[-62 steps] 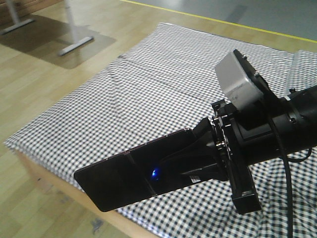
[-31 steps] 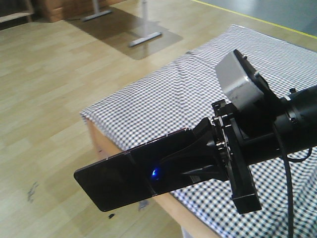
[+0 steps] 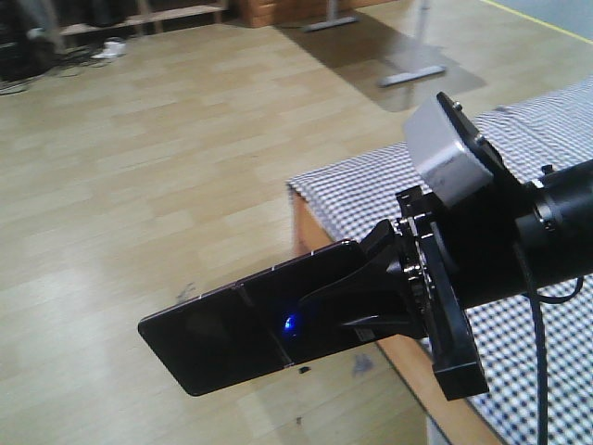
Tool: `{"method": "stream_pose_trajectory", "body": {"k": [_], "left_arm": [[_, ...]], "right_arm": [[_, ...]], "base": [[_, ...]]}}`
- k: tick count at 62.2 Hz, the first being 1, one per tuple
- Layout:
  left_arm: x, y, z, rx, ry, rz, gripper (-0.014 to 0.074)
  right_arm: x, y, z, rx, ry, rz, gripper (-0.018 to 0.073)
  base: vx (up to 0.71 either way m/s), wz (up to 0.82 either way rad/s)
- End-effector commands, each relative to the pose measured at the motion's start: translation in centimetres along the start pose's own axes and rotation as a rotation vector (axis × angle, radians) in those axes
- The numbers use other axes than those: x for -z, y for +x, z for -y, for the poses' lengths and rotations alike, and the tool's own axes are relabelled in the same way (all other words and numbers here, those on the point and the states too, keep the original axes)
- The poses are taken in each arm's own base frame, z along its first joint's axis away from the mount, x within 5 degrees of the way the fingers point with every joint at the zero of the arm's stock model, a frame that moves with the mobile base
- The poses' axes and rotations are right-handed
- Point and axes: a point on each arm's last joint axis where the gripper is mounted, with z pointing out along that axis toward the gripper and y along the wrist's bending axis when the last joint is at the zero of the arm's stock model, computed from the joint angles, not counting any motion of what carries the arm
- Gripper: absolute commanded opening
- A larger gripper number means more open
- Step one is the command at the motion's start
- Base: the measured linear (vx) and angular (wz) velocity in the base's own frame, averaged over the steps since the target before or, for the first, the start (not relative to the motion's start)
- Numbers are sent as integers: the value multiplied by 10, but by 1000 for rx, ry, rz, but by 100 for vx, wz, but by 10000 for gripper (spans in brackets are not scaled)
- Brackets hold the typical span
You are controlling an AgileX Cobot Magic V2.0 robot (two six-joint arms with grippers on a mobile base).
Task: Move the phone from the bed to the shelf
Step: 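Hold the phone in the right gripper while the base turns away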
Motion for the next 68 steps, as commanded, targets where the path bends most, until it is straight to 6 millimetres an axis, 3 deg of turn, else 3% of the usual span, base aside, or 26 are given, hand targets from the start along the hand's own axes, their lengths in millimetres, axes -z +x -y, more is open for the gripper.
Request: {"method": "stream_pose_trajectory", "body": {"k": [1, 35, 68], "left_arm": [[2, -15, -1, 18, -6, 104, 1], [2, -15, -1, 18, -6, 104, 1], [2, -15, -1, 18, -6, 104, 1]], "right_arm": [[9, -15, -17, 25, -74, 82, -2], [9, -15, -17, 25, -74, 82, -2], [9, -15, -17, 25, -74, 82, -2]], "base": [[-17, 65], [-15, 58], [-6, 25]]}}
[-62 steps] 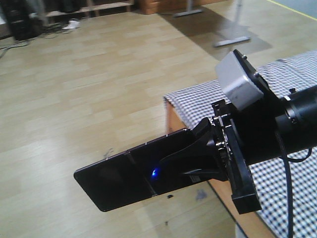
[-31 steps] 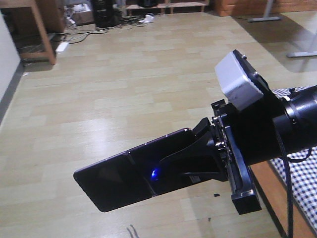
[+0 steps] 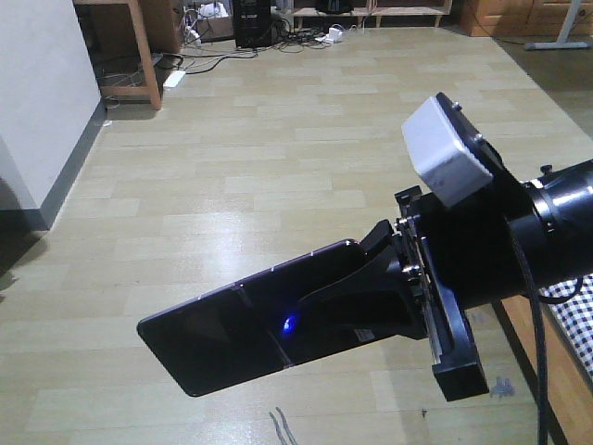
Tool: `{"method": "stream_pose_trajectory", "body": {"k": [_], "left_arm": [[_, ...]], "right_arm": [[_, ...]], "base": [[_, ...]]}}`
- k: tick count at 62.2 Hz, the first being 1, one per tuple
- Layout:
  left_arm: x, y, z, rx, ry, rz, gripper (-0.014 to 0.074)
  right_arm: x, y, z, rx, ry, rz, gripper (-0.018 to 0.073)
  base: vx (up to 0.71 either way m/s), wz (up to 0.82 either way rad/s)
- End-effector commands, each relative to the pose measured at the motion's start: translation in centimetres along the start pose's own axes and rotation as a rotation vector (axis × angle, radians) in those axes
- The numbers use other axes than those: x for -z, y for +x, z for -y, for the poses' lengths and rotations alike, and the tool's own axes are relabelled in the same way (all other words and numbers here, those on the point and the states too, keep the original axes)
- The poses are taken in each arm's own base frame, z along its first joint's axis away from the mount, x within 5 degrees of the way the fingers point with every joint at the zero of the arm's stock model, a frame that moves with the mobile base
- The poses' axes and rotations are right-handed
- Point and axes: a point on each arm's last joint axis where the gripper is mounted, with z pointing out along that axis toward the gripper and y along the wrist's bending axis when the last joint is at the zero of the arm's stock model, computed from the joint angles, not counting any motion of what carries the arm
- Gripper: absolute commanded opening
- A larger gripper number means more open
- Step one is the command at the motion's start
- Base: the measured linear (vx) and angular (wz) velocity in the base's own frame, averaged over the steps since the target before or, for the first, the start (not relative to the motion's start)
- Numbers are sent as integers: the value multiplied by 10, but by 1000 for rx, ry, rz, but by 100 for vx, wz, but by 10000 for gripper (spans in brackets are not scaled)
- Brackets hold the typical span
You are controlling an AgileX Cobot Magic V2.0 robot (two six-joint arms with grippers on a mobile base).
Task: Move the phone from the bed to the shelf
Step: 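Hold the phone in the right gripper while the base turns away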
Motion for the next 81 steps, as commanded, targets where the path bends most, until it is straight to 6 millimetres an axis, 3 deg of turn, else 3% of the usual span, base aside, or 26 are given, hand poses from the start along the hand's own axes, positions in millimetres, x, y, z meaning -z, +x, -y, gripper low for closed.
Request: {"method": "stream_pose_trajectory", "body": {"k": [1, 81], "left_arm": [[2, -15, -1, 18, -6, 104, 1], [2, -15, -1, 18, -6, 104, 1]], "right_arm": [[9, -15, -16, 25, -73, 82, -2], [11, -16, -20, 35, -68, 87, -2]], "base": [[-2, 6], [9, 3]]}}
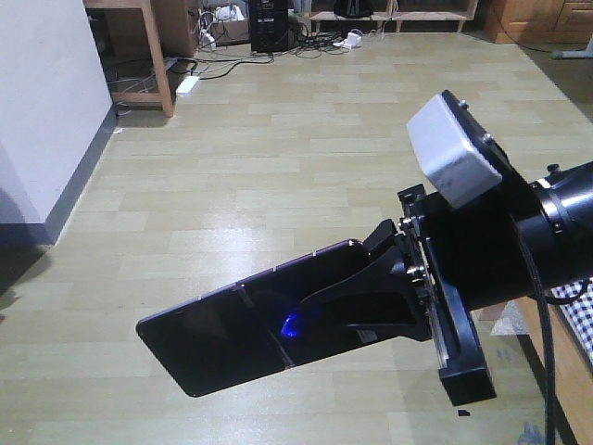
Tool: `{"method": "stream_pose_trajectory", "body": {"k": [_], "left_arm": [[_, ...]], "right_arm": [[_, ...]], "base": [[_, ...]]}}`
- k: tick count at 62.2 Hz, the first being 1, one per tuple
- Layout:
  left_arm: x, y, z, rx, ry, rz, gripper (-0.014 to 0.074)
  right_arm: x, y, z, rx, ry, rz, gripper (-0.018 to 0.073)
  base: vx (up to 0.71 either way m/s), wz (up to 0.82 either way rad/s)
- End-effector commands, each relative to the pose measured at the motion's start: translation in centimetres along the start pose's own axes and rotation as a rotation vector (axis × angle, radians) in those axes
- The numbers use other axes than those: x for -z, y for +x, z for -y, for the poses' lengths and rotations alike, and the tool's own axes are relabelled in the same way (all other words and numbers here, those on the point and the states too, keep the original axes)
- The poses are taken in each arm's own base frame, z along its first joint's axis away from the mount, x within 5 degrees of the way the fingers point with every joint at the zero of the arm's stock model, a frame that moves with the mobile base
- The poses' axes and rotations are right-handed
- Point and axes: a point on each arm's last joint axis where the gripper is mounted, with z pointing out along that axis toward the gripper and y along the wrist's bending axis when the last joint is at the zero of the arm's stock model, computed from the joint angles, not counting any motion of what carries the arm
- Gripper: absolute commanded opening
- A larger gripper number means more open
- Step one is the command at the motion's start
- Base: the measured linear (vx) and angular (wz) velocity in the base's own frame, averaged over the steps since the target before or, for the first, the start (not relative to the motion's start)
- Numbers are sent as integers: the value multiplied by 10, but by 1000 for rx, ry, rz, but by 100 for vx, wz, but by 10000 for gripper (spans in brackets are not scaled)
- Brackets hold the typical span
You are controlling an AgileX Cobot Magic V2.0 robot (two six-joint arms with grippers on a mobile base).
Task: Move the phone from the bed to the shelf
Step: 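Hold the phone in the right gripper while the base turns away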
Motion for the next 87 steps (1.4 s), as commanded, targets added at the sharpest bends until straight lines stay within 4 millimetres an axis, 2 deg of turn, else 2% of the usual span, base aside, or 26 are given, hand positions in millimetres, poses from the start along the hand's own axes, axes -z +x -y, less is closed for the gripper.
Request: {"method": "stream_pose_trajectory", "body": {"k": [1, 87], "left_arm": [[2, -15, -1, 18, -6, 104, 1], [2, -15, -1, 18, -6, 104, 1]], "right_arm": [[9, -15, -15, 23, -71, 82, -2], [9, -15, -15, 23, -71, 82, -2]], "base": [[17, -2], [29, -3]]}}
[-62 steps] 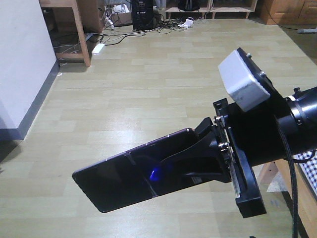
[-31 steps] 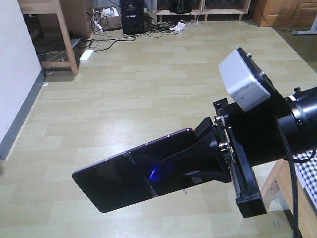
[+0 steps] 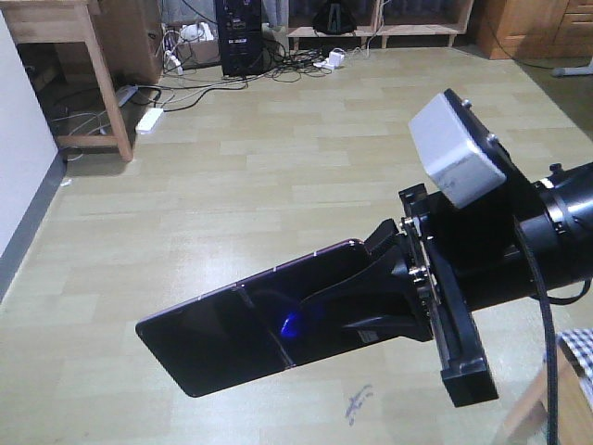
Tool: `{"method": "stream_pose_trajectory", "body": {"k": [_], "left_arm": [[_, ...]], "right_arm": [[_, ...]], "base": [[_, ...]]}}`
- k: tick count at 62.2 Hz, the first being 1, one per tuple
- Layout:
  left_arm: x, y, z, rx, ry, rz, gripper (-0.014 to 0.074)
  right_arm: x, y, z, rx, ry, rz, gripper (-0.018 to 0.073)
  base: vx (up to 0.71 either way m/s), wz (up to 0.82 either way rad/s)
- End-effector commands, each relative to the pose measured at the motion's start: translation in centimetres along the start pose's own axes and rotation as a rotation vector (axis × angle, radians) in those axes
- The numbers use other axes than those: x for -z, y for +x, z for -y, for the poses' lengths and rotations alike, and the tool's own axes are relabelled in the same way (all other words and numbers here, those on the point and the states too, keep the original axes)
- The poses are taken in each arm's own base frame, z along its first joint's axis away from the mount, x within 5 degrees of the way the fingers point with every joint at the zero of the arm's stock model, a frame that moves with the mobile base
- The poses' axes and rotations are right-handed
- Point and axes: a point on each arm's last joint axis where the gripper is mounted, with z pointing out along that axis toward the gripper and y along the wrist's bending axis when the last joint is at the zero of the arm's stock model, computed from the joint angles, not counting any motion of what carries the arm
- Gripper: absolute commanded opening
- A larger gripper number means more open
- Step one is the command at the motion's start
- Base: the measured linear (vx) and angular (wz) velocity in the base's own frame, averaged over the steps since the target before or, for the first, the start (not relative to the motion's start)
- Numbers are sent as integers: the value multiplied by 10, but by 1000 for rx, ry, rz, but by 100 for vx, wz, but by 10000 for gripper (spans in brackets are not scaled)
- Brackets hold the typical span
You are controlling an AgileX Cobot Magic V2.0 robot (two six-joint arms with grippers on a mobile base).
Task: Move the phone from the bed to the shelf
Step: 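Hold the phone in the right gripper while the base turns away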
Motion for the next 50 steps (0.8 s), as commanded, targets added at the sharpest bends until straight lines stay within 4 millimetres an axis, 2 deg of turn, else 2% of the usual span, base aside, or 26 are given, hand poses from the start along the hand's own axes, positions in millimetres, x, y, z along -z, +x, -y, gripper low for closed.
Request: {"method": "stream_pose_trajectory", "body": {"k": [1, 50], "left_arm": [[2, -15, -1, 18, -6, 104, 1], [2, -15, -1, 18, -6, 104, 1]], "right_arm": [[8, -14, -14, 21, -70, 81, -2], [8, -14, -14, 21, -70, 81, -2]], "base": [[42, 2], [45, -2]]}}
